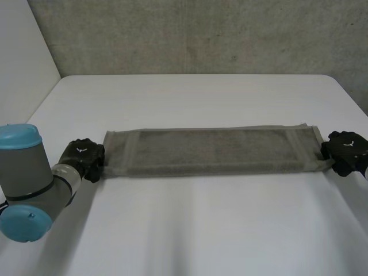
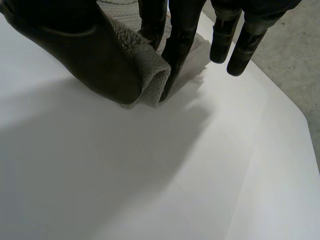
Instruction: Fold the towel.
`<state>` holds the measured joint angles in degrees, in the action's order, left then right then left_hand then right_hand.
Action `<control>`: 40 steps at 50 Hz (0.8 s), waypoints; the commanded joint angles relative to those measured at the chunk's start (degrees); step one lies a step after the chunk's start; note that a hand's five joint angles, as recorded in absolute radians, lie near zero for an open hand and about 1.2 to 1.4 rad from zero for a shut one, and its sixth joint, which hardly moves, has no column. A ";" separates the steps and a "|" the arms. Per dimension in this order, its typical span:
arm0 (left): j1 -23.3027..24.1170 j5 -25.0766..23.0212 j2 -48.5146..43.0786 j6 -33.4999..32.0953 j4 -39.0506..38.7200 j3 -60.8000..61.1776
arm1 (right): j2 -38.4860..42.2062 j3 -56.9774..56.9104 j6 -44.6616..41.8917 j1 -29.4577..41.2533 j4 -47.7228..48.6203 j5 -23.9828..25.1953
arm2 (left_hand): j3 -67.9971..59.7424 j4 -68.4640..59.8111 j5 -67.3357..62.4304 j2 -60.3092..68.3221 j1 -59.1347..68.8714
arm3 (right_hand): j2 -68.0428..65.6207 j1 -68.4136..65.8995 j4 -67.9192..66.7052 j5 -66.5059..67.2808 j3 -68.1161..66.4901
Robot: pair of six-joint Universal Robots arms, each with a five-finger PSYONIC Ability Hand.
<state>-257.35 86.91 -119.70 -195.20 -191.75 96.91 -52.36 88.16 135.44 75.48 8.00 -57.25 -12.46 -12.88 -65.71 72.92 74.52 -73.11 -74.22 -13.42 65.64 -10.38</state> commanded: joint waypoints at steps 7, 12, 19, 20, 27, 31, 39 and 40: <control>2.73 0.37 3.68 0.34 0.68 2.06 | -3.80 4.30 0.18 -4.19 -1.58 5.74 | 2.46 2.88 65.71 -62.92 -64.52 | -6.89 -5.78 3.42 4.36 0.38; 2.29 0.63 5.70 0.87 0.85 2.32 | -3.89 3.77 -0.09 -6.92 -1.58 6.80 | 2.46 2.88 65.71 -62.92 -64.52 | -6.89 -5.78 3.42 4.36 0.38; -0.78 0.20 9.30 1.13 1.20 3.64 | -4.85 0.53 -3.07 -11.23 -1.76 6.54 | 2.46 2.88 65.71 -62.92 -64.52 | -6.89 -5.78 3.42 4.36 0.38; -0.79 0.19 9.31 1.13 1.20 3.64 | -4.86 0.52 -3.08 -11.23 -1.76 6.54 | 2.46 2.88 65.71 -62.92 -64.52 | -6.89 -5.78 3.42 4.36 0.38; -3.15 0.11 10.98 1.13 1.29 4.25 | -7.40 -6.23 -4.05 -10.44 -4.30 6.63 | 2.46 2.88 65.71 -62.92 -64.52 | -6.89 -5.78 3.42 4.36 0.38; -3.51 0.11 11.07 1.13 1.29 4.25 | -8.28 -8.62 -2.37 -6.57 -5.36 6.36 | 2.46 2.88 65.71 -62.92 -64.52 | -6.89 -5.78 3.42 4.36 0.38; -3.33 0.11 11.07 1.31 1.20 3.46 | -8.46 -15.39 5.54 10.48 -5.45 2.67 | 2.46 2.88 65.71 -62.92 -64.52 | -6.89 -5.78 3.42 4.36 0.38; -3.25 0.11 11.07 1.57 1.20 3.29 | -8.37 -16.69 6.84 14.65 -5.45 1.37 | 2.46 2.88 65.71 -62.92 -64.52 | -6.89 -5.78 3.42 4.36 0.38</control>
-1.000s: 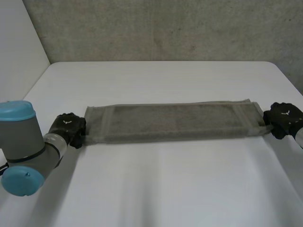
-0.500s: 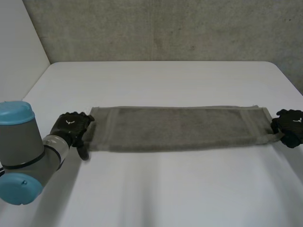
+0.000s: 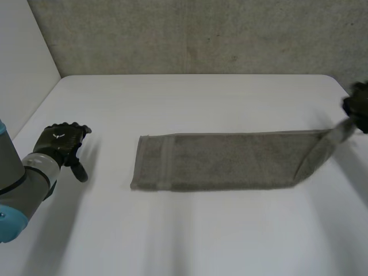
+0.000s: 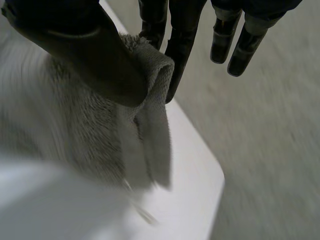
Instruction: Fold the towel.
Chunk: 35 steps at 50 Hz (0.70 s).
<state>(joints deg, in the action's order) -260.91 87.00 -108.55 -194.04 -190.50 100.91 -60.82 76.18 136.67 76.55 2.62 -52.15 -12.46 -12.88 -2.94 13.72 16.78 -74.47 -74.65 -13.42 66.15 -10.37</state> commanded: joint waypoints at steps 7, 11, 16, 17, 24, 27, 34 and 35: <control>0.31 0.01 0.10 1.38 -0.04 -0.98 | 4.30 -10.61 8.70 30.24 0.28 -7.88 | 2.46 2.88 2.94 -3.72 -6.78 | -5.53 -5.35 3.42 3.85 0.37; 0.31 0.01 0.45 1.56 -0.04 -0.89 | 10.61 -17.79 10.37 41.37 0.37 -11.38 | 2.46 2.88 2.94 -3.72 -6.78 | -5.53 -5.35 3.42 3.85 0.37; 0.40 0.01 0.53 1.73 -0.04 -0.54 | 18.16 -25.35 11.25 49.55 0.45 -12.63 | 2.46 2.88 2.94 -3.72 -6.78 | -5.53 -5.35 3.42 3.85 0.37; 0.58 0.01 0.53 1.91 -0.04 -0.36 | 20.54 -26.68 11.25 51.84 0.45 -12.45 | 2.46 2.88 2.94 -3.72 -6.78 | -5.53 -5.35 3.42 3.85 0.37; 1.80 0.01 0.45 2.53 -0.13 -0.19 | 26.45 -28.19 11.16 57.31 0.72 -12.10 | 2.46 2.88 2.94 -3.72 -6.78 | 0.47 0.65 3.42 -2.14 0.37; 2.94 0.01 -0.08 2.70 -0.22 -0.89 | 26.45 -27.92 11.34 57.40 1.16 -13.67 | 2.46 2.88 2.94 -3.72 -6.78 | 64.47 64.65 3.42 -66.15 0.37; 5.94 0.10 -0.96 3.32 -0.31 -3.35 | 17.16 -19.08 11.43 55.65 0.89 -19.30 | 2.46 2.88 2.94 -3.72 -6.78 | 64.47 64.65 3.42 -66.15 0.37; 7.16 0.10 -1.66 4.01 -0.39 -4.31 | 17.13 -19.05 11.43 55.64 0.89 -19.31 | 2.46 2.88 2.94 -3.72 -6.78 | 64.47 64.65 3.42 -66.15 0.37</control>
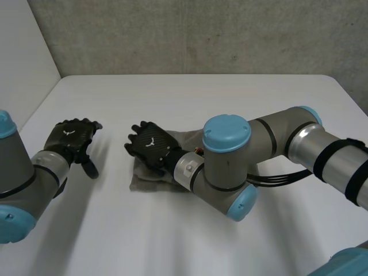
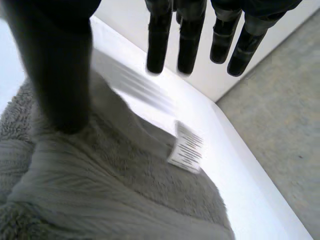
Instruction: Fold the towel.
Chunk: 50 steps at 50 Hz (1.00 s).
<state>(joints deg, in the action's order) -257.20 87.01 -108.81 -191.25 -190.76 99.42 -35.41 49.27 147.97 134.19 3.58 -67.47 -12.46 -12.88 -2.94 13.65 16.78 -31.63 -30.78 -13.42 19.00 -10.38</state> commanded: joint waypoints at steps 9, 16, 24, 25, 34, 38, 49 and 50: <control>9.52 0.09 -5.09 8.34 0.03 -7.74 | -20.46 26.73 0.30 -14.73 -0.77 -4.16 | 2.46 2.88 2.94 -3.65 -6.78 | 21.63 20.78 3.42 -19.00 0.38; 13.92 0.26 -7.91 9.75 0.12 -11.18 | -25.93 38.27 5.49 -22.74 0.55 -3.02 | 2.46 2.88 2.94 -3.65 -6.78 | 21.63 20.78 3.42 -19.00 0.38; 15.94 0.35 -10.11 9.75 0.12 -13.11 | -28.66 47.94 11.64 -27.58 4.15 1.46 | 2.46 2.88 2.94 -3.65 -6.78 | 18.86 18.00 3.42 -16.23 0.38; 16.11 0.35 -10.45 9.75 0.12 -13.28 | -28.92 49.42 11.64 -28.27 5.98 1.64 | 2.46 2.88 2.94 -3.65 -6.78 | 16.86 16.00 3.42 -14.23 0.38; 16.29 0.52 -11.95 9.84 0.21 -12.67 | -27.87 53.65 10.85 -31.79 13.64 1.90 | 2.46 2.88 2.94 -3.65 -6.78 | -13.39 -14.25 3.42 16.02 0.38; 16.29 0.61 -11.95 10.02 0.21 -12.23 | -26.90 53.74 10.76 -32.15 13.91 1.90 | 2.46 2.88 2.94 -3.65 -6.78 | -21.68 -22.54 3.42 24.31 0.38; 16.47 0.70 -12.04 10.54 0.21 -11.09 | -27.95 55.41 10.67 -32.24 14.79 2.25 | 2.46 2.88 2.94 -3.65 -6.78 | -45.74 -46.59 3.42 48.37 0.38; 16.47 0.61 -12.04 10.54 0.21 -11.00 | -27.78 55.67 10.67 -32.24 15.14 2.77 | 2.46 2.88 2.94 -3.65 -6.78 | -48.34 -49.20 3.42 50.97 0.38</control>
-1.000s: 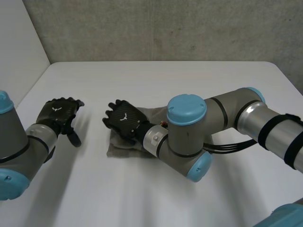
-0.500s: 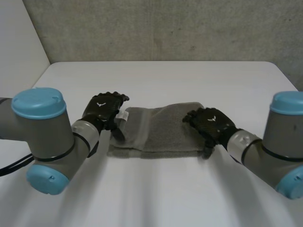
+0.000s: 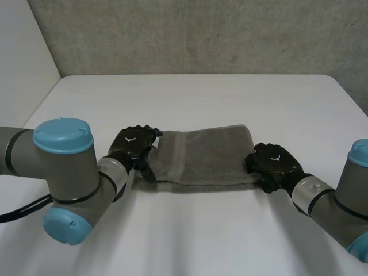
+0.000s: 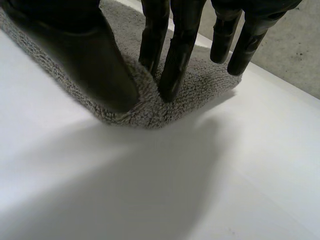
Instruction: Fold the towel.
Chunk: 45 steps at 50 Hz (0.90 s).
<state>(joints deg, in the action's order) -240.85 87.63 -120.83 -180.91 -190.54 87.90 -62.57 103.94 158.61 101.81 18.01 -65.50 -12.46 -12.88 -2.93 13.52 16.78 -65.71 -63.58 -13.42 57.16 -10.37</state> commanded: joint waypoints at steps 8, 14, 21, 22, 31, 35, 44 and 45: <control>0.03 0.09 0.77 0.47 0.00 1.66 | -0.88 2.41 -0.14 -0.64 0.80 3.45 | 2.46 2.88 2.93 -3.52 -6.78 | -14.29 -16.42 3.42 12.84 0.37; -0.41 0.09 1.04 0.47 -0.09 2.19 | -5.53 5.56 -4.26 -3.98 -0.25 4.50 | 2.46 2.88 2.93 -3.52 -6.78 | -14.29 -16.42 3.42 12.84 0.37; -1.55 0.17 2.09 0.65 0.00 2.45 | -12.03 7.51 -12.95 -13.37 -5.51 9.06 | 2.46 2.88 2.93 -3.52 -6.78 | -14.29 -16.42 3.42 12.84 0.37; -1.56 0.17 2.09 0.65 0.00 2.45 | -13.44 7.07 -15.33 -15.30 -7.62 10.64 | 2.46 2.88 2.93 -3.52 -6.78 | -14.29 -16.42 3.42 12.84 0.37; -1.73 0.17 3.68 2.50 -0.09 2.54 | -16.79 0.56 -19.66 -16.38 -14.93 15.14 | 2.46 2.88 2.93 -3.52 -6.78 | -14.29 -16.42 3.42 12.84 0.37; -1.99 0.17 4.03 2.58 -0.18 2.80 | -17.41 -3.20 -19.48 -9.39 -14.85 15.14 | 2.46 2.88 2.93 -3.52 -6.78 | -14.29 -16.42 3.42 12.84 0.37; -4.28 0.17 6.05 2.76 -0.27 2.98 | -11.27 -8.75 -19.66 11.01 -13.44 13.12 | 2.46 2.88 2.93 -3.52 -6.78 | -14.29 -16.42 3.42 12.84 0.37; -4.37 0.17 6.40 2.85 -0.35 3.07 | -11.26 -8.75 -19.66 11.04 -13.44 13.12 | 2.46 2.88 2.93 -3.52 -6.78 | -14.29 -16.42 3.42 12.84 0.37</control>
<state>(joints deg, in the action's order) -244.20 87.81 -115.66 -178.23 -190.76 90.81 -78.34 97.47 138.88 102.38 3.30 -51.06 -12.46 -12.88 -2.94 13.51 16.78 -73.64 -73.03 -13.42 66.16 -10.37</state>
